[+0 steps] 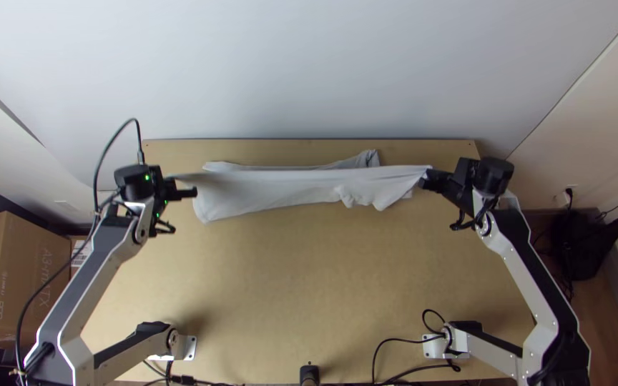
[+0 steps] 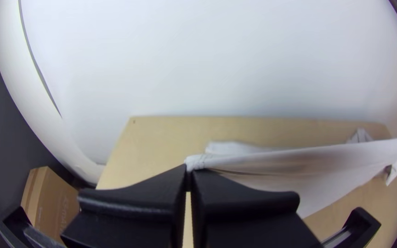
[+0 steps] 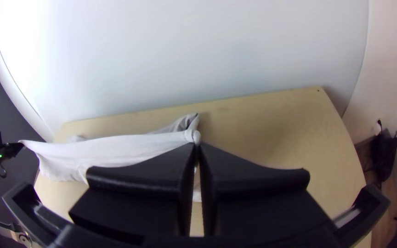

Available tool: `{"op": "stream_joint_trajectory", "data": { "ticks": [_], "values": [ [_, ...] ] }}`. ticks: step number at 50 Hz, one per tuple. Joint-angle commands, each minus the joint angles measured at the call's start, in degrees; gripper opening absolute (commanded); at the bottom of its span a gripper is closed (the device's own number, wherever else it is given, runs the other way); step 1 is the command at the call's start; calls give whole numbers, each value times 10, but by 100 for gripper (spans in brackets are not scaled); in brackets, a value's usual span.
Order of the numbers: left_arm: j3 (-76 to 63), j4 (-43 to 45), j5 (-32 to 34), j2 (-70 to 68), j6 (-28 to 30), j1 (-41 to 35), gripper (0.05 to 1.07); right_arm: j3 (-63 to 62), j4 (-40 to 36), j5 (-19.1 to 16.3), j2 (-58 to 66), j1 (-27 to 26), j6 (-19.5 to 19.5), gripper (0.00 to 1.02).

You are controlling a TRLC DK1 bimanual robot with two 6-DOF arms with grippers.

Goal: Fold the t-shirt

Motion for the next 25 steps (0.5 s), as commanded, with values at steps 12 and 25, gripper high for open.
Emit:
{"op": "stream_joint_trajectory", "data": {
  "ticks": [12,25],
  "values": [
    [253,12,-46,146,-9,10,8,197,16,37,125,11,-10,3],
    [444,11,-62,218,-2,17,8,467,-28,38,235,14,-11,3]
  ]
}}
